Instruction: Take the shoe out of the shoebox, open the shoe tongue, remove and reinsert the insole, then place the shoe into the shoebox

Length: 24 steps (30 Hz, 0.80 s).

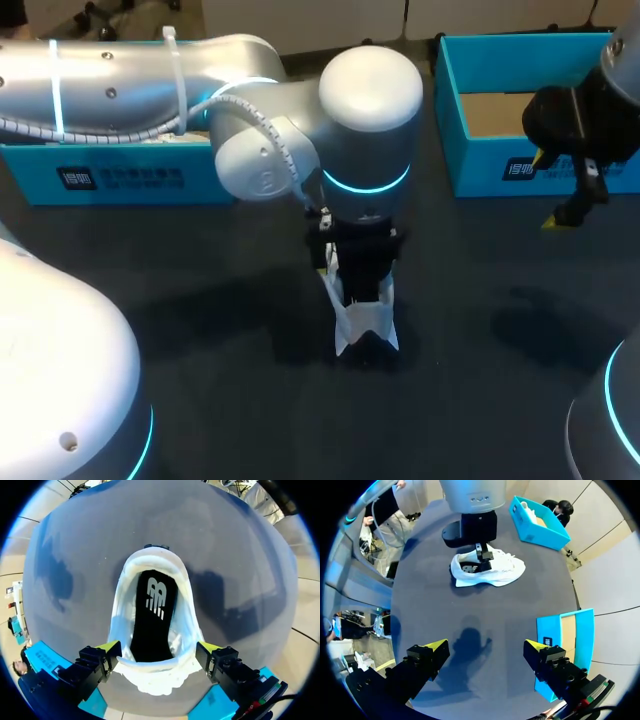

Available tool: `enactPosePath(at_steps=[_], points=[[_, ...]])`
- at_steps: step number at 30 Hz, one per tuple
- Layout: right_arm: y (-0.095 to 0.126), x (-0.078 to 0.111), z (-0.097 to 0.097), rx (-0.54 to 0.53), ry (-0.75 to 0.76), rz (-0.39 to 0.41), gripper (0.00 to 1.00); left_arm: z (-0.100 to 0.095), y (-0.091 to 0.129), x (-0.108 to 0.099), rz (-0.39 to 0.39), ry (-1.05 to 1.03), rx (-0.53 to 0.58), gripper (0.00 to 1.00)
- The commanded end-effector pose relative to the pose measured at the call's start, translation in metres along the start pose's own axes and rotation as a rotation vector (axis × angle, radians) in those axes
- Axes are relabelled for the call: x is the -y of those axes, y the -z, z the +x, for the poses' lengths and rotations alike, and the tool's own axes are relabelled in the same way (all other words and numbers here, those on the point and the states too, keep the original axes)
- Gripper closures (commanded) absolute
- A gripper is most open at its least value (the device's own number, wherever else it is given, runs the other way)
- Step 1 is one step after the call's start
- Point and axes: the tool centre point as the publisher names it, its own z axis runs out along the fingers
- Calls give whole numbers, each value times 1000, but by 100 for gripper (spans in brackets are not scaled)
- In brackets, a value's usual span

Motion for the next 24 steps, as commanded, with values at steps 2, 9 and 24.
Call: enactPosePath(at_steps=[2,9,24], points=[[-1,-1,-1,-2,-1,4,0,-2,4,-12,4,4,-1,0],[-1,-1,-1,-2,-1,4,0,-13,18,-25,-23,-3,24,0],[-1,-1,-1,-2,-1,4,0,-16,40,-48,-62,-11,35,45]])
